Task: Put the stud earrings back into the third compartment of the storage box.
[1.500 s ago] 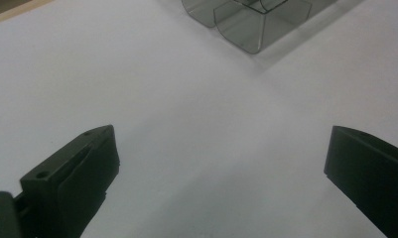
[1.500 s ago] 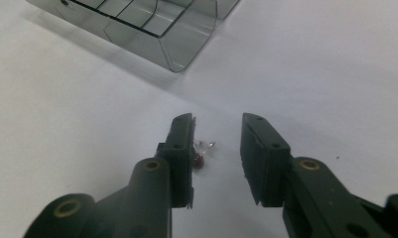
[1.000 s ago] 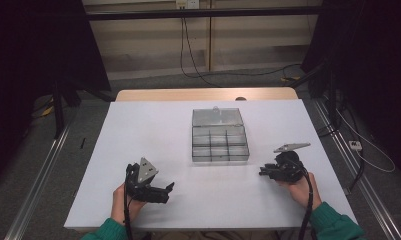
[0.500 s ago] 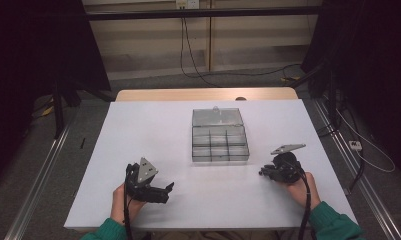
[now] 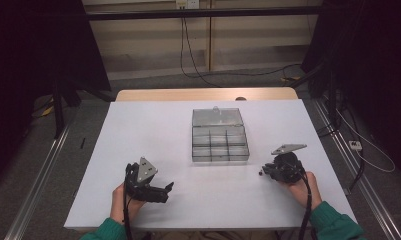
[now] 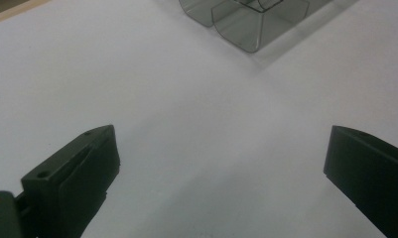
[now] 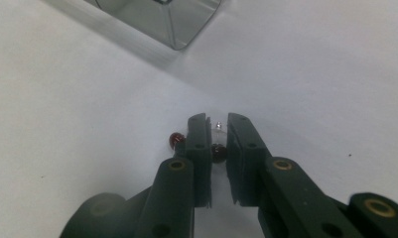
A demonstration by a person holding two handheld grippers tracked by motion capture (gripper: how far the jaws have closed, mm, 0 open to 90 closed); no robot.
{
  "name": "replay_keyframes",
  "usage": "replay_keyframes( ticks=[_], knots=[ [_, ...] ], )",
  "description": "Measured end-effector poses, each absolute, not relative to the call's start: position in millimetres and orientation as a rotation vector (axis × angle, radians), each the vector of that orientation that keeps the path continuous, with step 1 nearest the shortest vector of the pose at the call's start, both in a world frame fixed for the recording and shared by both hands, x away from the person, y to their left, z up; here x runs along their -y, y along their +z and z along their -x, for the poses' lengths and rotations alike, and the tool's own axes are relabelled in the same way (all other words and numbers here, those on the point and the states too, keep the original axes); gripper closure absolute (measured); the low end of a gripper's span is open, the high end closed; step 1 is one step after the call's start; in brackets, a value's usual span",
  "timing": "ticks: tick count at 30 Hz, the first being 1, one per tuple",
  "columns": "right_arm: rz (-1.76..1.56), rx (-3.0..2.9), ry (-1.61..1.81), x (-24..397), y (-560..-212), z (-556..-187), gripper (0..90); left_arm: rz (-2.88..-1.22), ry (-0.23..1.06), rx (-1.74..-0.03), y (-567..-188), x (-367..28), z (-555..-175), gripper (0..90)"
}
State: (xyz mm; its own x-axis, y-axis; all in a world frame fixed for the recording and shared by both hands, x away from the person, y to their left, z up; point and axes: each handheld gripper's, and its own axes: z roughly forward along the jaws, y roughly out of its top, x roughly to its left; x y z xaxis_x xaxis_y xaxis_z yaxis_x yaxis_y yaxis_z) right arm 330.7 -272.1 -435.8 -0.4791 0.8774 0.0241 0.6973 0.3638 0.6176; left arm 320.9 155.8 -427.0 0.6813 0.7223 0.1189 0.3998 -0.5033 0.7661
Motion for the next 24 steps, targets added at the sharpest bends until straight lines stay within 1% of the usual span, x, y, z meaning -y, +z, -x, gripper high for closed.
replay_keyframes(
  ticks=[24],
  knots=[
    [-1.322, -2.24, 0.902, 274, -422, -325, 81.1, -2.147, 0.567, -0.853, -425, -157, -321, 0.7]
  ],
)
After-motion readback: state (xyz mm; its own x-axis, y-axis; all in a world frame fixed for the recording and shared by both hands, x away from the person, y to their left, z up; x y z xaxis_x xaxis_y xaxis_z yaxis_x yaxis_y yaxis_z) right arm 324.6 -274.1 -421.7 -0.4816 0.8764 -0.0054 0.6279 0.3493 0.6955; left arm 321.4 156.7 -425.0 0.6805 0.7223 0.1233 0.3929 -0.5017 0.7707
